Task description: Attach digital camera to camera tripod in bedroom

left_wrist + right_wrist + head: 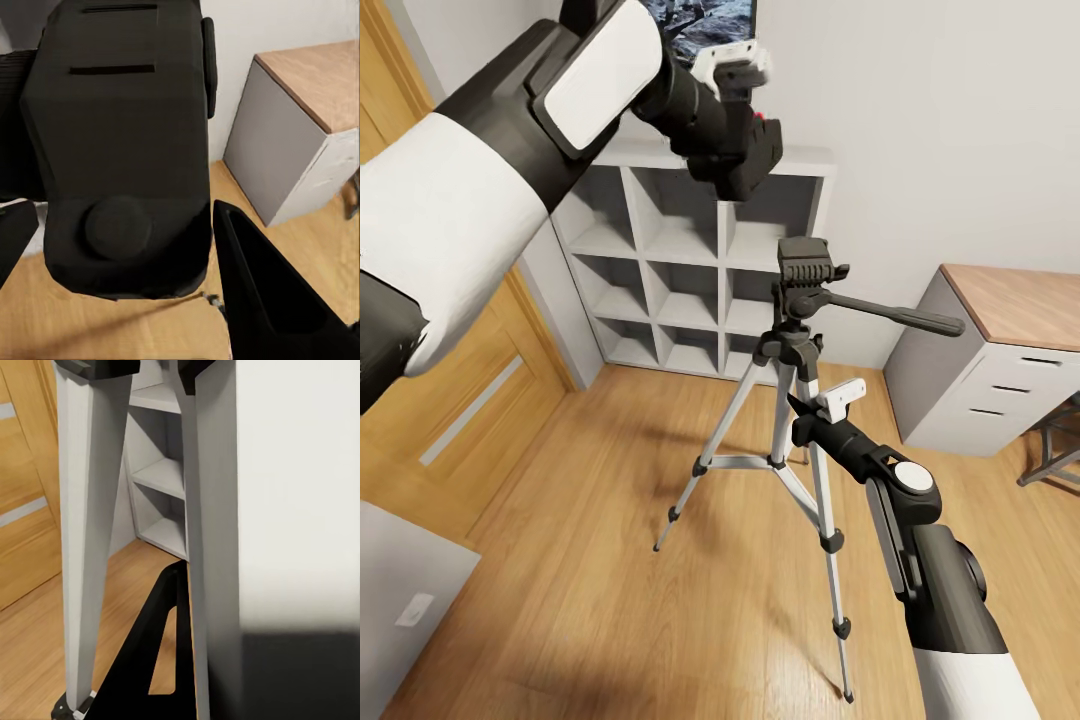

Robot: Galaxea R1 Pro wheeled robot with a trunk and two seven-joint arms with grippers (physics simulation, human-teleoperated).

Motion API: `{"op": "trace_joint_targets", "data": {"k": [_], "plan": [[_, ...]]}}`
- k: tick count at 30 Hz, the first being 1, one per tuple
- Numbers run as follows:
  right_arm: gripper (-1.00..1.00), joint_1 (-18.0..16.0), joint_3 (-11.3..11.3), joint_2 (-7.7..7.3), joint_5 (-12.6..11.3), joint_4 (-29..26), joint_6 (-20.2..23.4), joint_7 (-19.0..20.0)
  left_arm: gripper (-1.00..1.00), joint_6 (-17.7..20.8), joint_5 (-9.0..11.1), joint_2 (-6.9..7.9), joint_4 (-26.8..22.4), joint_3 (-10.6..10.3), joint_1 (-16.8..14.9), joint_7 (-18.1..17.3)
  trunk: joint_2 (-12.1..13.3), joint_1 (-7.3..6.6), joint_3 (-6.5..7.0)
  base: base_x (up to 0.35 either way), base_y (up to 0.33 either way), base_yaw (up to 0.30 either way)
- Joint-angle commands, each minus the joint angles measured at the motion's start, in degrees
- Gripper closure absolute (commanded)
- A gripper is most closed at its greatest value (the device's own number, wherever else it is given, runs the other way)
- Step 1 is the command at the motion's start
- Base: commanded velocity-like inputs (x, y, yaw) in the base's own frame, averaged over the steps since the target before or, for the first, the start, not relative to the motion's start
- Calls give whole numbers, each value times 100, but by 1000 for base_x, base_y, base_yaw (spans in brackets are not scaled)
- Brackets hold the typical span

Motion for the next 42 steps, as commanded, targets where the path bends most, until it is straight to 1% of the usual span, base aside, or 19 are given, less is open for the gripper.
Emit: {"op": "trace_joint_targets", "data": {"k": [1, 4, 6, 7, 10, 13, 15, 17, 21, 22, 26, 27, 28, 29, 32, 36, 37, 41, 42], "plan": [[100, -6, -8, 3, 520, -12, 9, 28, 100, 9, -54, 9, -14, -42, -8, -179, -11, 3, -10, 0, 0, 0], [100, -6, -8, 3, 520, -12, 7, 28, 100, -39, -148, 67, -21, -98, -8, -1378, -11, 3, -10, 0, 0, 0], [100, -6, -8, 3, 520, -12, 7, 28, 100, -96, -174, 126, -29, -108, -8, -1846, -11, 3, -10, 0, 0, 0], [100, -6, -8, 3, 520, -12, 8, 28, 100, -197, -195, 212, -45, -117, -8, -2265, -11, 3, -10, 0, 0, 0], [100, -6, -8, 3, 520, -12, 7, 28, 100, -419, -217, 382, -74, -128, -8, -2809, -11, 3, -10, 0, 0, 0], [100, -6, -8, 3, 520, -12, 4, 28, 100, -979, -231, 873, -249, -145, -8, -3964, -11, 3, -10, 0, 0, 0], [100, -6, -8, 3, 520, -12, 2, 28, 100, -1089, -236, 1009, -320, -156, -8, -4280, -11, 3, -10, 0, 0, 0], [100, -6, -8, -1, 520, -12, 1, 28, 100, -1316, -244, 1286, -459, -173, -8, -4839, -11, 3, -10, 0, 0, 0], [100, -6, -8, 0, 520, -12, 1, 28, 100, -1513, -242, 1495, -569, -212, -8, -5124, -11, 3, -10, 0, 0, 0], [100, -6, -8, -1, 520, -12, 0, 28, 100, -1731, -243, 1670, -673, -524, -8, -5454, -11, 3, -10, 0, 0, 0], [100, -6, -11, -5, 520, -12, 2, 32, 100, -1949, -251, 1718, -654, -976, -8, -5823, -11, 3, -10, 0, 0, 0], [100, -6, -12, -5, 520, -12, 5, 34, 100, -2053, -261, 1730, -630, -1250, -8, -6083, -11, 3, -10, 0, 0, 0], [100, -6, -11, -7, 520, -12, 6, 35, 100, -2076, -269, 1730, -624, -1338, -8, -6166, -11, 3, -10, 0, 0, 0], [100, -6, -9, -7, 520, -12, 8, 36, 100, -2138, -437, 1727, -610, -1730, -8, -6471, -11, 3, -10, 0, 0, 0], [100, -6, -8, -6, 520, -12, 8, 36, 100, -2132, -733, 1714, -628, -1916, -8, -6575, -11, 3, -10, 0, 0, 0], [100, -6, -8, -5, 520, -12, 9, 36, 100, -2117, -1143, 1693, -676, -1999, -8, -6646, -11, 3, -10, 0, 0, 0], [100, -6, -8, -6, 520, -12, 9, 36, 100, -2112, -1391, 1685, -705, -2021, -8, -6724, -11, 3, -10, 0, 0, 0], [100, -6, -8, -6, 520, -12, 9, 36, 100, -2106, -1728, 1673, -746, -1990, -10, -6936, -11, 3, -10, 0, 0, 0], [100, -6, -8, -6, 520, -12, 9, 36, 100, -2108, -1727, 1674, -749, -1976, -10, -6935, -11, 3, -10, 0, 0, 0]]}}
